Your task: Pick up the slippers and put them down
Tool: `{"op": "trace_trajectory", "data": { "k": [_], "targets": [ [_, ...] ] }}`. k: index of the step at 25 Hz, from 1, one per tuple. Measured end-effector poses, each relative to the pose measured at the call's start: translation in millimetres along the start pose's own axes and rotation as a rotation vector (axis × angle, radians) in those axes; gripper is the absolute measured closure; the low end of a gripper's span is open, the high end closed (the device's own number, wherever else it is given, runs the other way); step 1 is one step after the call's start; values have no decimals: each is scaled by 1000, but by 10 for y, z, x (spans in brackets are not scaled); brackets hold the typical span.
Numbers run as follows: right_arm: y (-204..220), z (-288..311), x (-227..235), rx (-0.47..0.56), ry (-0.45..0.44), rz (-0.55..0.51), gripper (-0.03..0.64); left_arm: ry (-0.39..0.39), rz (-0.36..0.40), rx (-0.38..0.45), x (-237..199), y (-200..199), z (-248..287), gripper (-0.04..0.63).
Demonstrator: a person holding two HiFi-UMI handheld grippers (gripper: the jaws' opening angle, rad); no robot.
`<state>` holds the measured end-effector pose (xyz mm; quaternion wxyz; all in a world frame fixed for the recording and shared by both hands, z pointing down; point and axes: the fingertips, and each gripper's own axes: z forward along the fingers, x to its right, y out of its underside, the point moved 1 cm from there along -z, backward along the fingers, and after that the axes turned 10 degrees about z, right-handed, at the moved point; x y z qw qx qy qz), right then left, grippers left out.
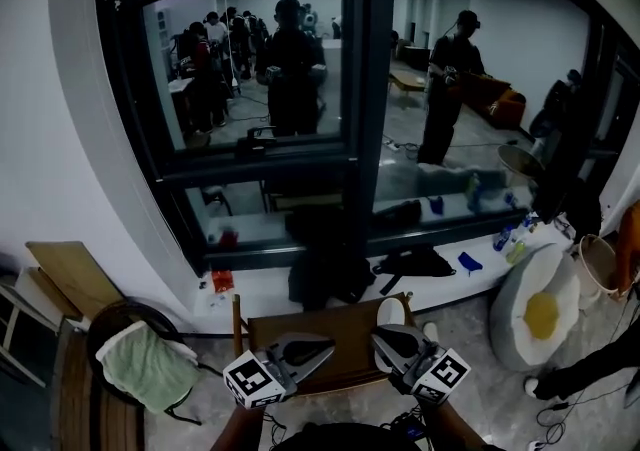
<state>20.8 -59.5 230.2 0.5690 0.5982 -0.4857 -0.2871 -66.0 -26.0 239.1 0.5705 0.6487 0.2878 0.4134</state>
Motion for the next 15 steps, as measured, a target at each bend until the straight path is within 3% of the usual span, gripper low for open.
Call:
{"op": "trace_trajectory", "data": {
  "k": [6, 15],
  "targets": [
    [140, 117, 6, -93, 73, -64, 583, 36, 8, 4, -25, 6, -62, 584],
    [299, 174, 46, -67, 154, -73, 583, 106, -14, 11, -33, 118, -254, 584]
  ]
}}
